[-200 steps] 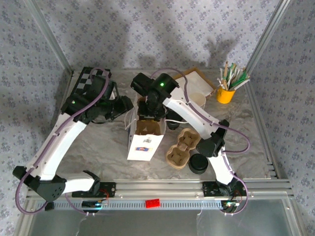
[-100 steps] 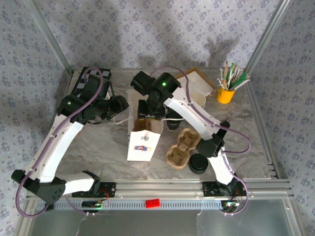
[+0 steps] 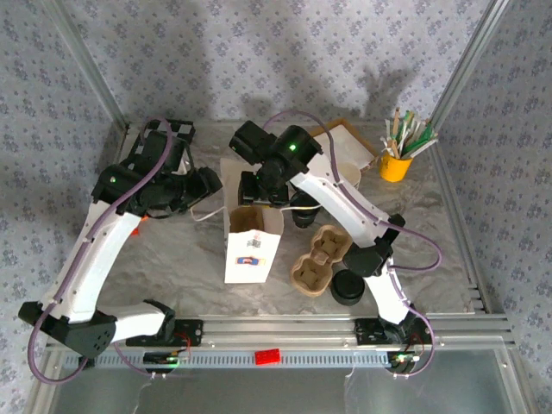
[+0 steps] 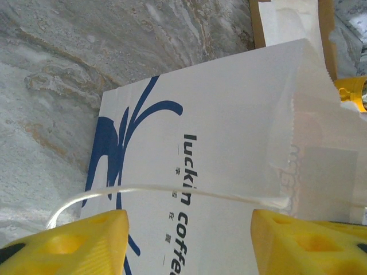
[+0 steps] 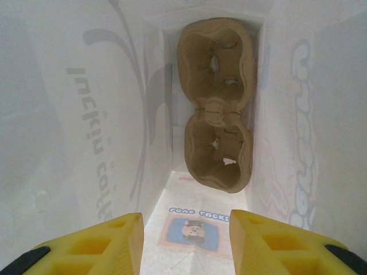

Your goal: Pack the takeout coffee

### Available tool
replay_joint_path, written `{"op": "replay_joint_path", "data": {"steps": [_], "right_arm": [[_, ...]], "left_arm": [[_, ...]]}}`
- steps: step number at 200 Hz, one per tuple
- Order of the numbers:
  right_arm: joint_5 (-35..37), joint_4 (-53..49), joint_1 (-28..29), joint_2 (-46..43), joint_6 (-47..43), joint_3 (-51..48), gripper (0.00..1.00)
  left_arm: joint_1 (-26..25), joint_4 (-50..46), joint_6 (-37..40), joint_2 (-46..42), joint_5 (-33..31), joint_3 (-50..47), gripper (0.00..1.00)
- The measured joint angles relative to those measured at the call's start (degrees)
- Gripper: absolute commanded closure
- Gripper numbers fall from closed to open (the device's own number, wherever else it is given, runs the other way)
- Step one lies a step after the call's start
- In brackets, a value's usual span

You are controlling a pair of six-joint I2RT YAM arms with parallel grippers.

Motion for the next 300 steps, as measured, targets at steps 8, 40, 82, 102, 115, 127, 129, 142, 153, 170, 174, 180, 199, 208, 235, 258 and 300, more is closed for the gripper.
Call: {"op": "replay_joint_path", "data": {"steps": [8, 40, 82, 102, 115, 127, 129, 142, 153, 170, 174, 180, 199, 208, 235, 258, 300], "right_arm": [[0.00, 0.00, 0.20, -0.11, -0.17, 0.00, 0.55], [0.00, 0.00, 1.25, -0.76, -1.05, 0.00, 0.55], [-0.02, 0.00, 2.01, -1.51, -1.57, 0.00, 0.55], [-0.02, 0.00, 2.08, -1.53, -1.68, 0.00, 0.55], [-0.02, 0.00, 2.08, -1.53, -1.68, 0.00, 0.55], [-0.02, 0.00, 2.12, -1.53, -1.68, 0.00, 0.54], [-0.02, 0.00, 2.12, -1.53, -1.70, 0.00, 0.55], [-0.02, 0.00, 2.12, -1.53, -1.70, 0.00, 0.55], [-0.02, 0.00, 2.12, -1.53, -1.73, 0.00, 0.55], [0.00, 0.00, 2.12, -1.53, -2.05, 0.00, 0.54], [0.00, 0.00, 2.14, -1.53, -2.10, 0.00, 0.54], [0.00, 0.00, 2.19, -1.53, -2.14, 0.00, 0.54], [0.02, 0.00, 2.25, -1.73, -2.34, 0.00, 0.54], [0.02, 0.00, 2.27, -1.86, -2.36, 0.00, 0.54], [0.13, 0.00, 2.47, -2.36, -2.56, 0.00, 0.54], [0.24, 0.00, 2.60, -2.47, -2.56, 0.00, 0.54], [0.66, 0.00, 2.78, -2.49, -2.71, -0.20, 0.56]], "left_arm": [[0.00, -0.74, 0.04, -0.15, 0.00, 0.61, 0.38], [0.00, -3.28, 0.20, -1.66, 0.68, 2.56, 0.36], [-1.05, -6.08, -0.70, -2.12, 1.73, 4.57, 0.31], [-3.87, -6.58, -1.64, -1.95, 1.90, 4.57, 0.30], [-6.14, -6.54, -2.43, -1.53, 1.64, 4.59, 0.30], [-7.82, -6.47, -3.06, -0.94, 1.20, 4.55, 0.30], [-7.96, -6.45, -3.13, -0.90, 1.18, 4.55, 0.30], [-8.63, -6.32, -3.30, -0.48, 0.83, 4.31, 0.30], [-8.68, -6.32, -3.26, -0.28, 0.31, 3.72, 0.32], [-8.68, -6.32, -3.19, -0.22, -0.72, 2.47, 0.34], [-8.66, -6.36, -3.23, -0.22, -0.96, 2.10, 0.35], [-8.66, -6.36, -3.19, -0.22, -1.29, 1.66, 0.36], [-8.66, -6.45, -3.04, -0.22, -2.08, 0.52, 0.41], [-8.66, -6.49, -2.84, -0.22, -2.29, 0.17, 0.41], [-8.57, -6.54, -2.40, -0.24, -2.73, -0.22, 0.48], [-8.55, -6.45, -1.92, -0.28, -3.32, -0.76, 0.54], [-8.55, -6.49, -1.75, -0.63, -3.80, -1.36, 0.68]]}}
